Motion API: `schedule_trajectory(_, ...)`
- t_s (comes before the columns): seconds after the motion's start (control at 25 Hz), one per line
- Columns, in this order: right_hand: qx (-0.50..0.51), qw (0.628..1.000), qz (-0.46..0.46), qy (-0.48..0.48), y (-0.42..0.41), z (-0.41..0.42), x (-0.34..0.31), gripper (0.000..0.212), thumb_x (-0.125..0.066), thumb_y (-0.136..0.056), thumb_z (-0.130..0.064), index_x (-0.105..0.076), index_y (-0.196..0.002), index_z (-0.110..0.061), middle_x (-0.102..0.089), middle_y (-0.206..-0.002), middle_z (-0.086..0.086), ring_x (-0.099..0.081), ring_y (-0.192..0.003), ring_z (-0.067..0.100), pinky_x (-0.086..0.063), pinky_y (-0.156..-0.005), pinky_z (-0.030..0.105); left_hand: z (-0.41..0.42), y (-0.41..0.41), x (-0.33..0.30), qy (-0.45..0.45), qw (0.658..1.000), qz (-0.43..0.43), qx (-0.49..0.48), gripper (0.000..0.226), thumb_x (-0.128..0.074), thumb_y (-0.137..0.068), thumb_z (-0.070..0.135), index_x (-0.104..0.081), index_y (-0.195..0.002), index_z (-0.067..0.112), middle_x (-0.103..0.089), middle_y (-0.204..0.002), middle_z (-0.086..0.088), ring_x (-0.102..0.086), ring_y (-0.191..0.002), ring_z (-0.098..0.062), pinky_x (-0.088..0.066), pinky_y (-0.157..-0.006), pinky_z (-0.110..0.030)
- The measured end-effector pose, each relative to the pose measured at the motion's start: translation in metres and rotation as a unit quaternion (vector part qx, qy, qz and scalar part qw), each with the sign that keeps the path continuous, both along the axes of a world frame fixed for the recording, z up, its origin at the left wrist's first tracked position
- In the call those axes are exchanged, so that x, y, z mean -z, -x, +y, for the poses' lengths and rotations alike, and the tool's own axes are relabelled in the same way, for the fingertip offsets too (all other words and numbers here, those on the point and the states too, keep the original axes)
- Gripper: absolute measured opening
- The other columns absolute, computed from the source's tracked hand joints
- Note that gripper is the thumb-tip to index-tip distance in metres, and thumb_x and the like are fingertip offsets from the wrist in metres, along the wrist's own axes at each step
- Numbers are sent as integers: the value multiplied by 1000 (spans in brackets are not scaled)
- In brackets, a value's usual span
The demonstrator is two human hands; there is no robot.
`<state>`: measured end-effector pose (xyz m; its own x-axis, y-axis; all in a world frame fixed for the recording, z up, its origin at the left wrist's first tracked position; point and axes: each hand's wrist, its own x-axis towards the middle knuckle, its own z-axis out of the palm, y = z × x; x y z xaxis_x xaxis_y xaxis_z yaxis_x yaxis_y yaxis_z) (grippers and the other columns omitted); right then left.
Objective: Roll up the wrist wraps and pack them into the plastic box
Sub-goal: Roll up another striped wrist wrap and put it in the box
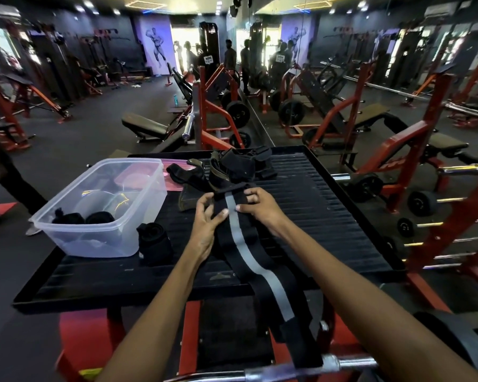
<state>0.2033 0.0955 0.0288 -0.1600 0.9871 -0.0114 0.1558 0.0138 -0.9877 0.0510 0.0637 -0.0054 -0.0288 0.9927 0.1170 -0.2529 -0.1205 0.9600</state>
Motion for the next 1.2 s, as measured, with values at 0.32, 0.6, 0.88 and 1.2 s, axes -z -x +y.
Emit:
schedule_trajectory(0.32, 17, 991, 111, 66, 7, 20, 11, 68, -68, -81, -44, -32, -133, -21, -63, -105, -2, -60, -94, 11, -50, -85, 33, 19, -5, 4, -8, 989, 116, -93, 46, -52, -87, -8, -50, -110, 32, -63, -110, -14, -61, -99, -19, -49, -86, -24)
schedule_trajectory(0.6, -17, 996, 79, -24, 5, 36, 31, 20, -68, -83, -6, -59, -100, -12, -57, -72, -5, -55, -63, 0, -45, -63, 12, 28, -9, 14, 2, 990, 91, -109, 11, -51, -94, 12, -52, -105, 13, -57, -97, 5, -55, -91, -6, -45, -81, -14)
schedule_trajectory(0.88, -48, 991, -9, -122, 0, 44, 38, 21, -70, -83, -19, -64, -102, -11, -63, -101, -5, -57, -95, 3, -41, -80, 8, 37, -8, 23, -28, 974, 182, -131, 11, -49, -95, 13, -56, -104, 14, -60, -97, 7, -54, -88, 3, -42, -80, -9)
schedule_trajectory(1.2, -89, 984, -15, -151, 2, 47, 36, 22, -74, -77, -12, -63, -97, -12, -61, -93, -9, -55, -83, -7, -40, -76, 5, 37, -5, 20, -30, 977, 162, -136, 24, -59, -87, -1, -55, -96, 21, -61, -97, 5, -57, -92, -6, -46, -84, -19)
